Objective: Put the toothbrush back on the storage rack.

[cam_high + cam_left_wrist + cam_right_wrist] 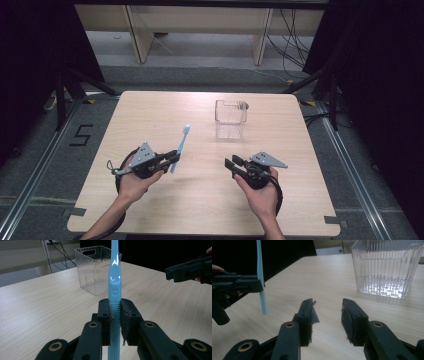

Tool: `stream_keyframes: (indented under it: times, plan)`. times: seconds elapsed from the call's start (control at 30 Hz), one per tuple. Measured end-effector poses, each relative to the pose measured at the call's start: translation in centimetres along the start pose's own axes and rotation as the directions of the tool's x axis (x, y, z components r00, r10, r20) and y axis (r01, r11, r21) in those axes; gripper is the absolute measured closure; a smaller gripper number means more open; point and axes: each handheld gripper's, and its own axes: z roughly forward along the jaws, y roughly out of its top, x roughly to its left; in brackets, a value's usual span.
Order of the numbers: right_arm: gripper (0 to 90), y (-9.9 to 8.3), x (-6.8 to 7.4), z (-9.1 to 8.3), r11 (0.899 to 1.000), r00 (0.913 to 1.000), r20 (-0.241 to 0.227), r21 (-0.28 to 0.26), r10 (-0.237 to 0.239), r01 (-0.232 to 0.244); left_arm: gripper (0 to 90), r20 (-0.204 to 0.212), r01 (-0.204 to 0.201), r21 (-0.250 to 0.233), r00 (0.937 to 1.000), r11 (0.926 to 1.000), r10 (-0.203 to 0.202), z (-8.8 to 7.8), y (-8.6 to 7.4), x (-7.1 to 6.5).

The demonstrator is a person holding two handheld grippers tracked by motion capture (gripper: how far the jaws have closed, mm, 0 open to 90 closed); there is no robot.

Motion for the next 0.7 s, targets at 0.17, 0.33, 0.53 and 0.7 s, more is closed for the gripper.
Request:
stream_keyframes:
  times: [0.17, 0.33, 0.53, 0.7]
  plan:
    - [64.8, 1.3, 1.5, 0.2, 0.998, 0.9995, -0.007, -0.056, -0.031, 0.031, 78.2, 0.008, -0.013, -0.023, 0.9999, 0.9996, 0.013, 0.3, 0.3, -0.7]
    - [68.1, 2.6, 3.3, 0.9, 0.996, 0.9967, -0.068, -0.084, -0.044, 0.038, 78.2, 0.013, -0.022, -0.029, 0.9997, 0.9994, 0.022, 0.6, 0.6, -1.3]
    - [69.1, 3.2, 4.7, 2.3, 0.994, 0.9929, -0.101, -0.094, -0.063, 0.053, 78.2, 0.028, -0.035, -0.017, 0.999, 0.9993, 0.035, 1.3, 0.6, -2.3]
    - [68.3, 3.2, 5.1, 3.1, 0.995, 0.9923, -0.115, -0.096, -0.047, 0.036, 78.2, 0.041, -0.045, -0.002, 0.9982, 0.999, 0.045, 1.9, 0.7, -3.0]
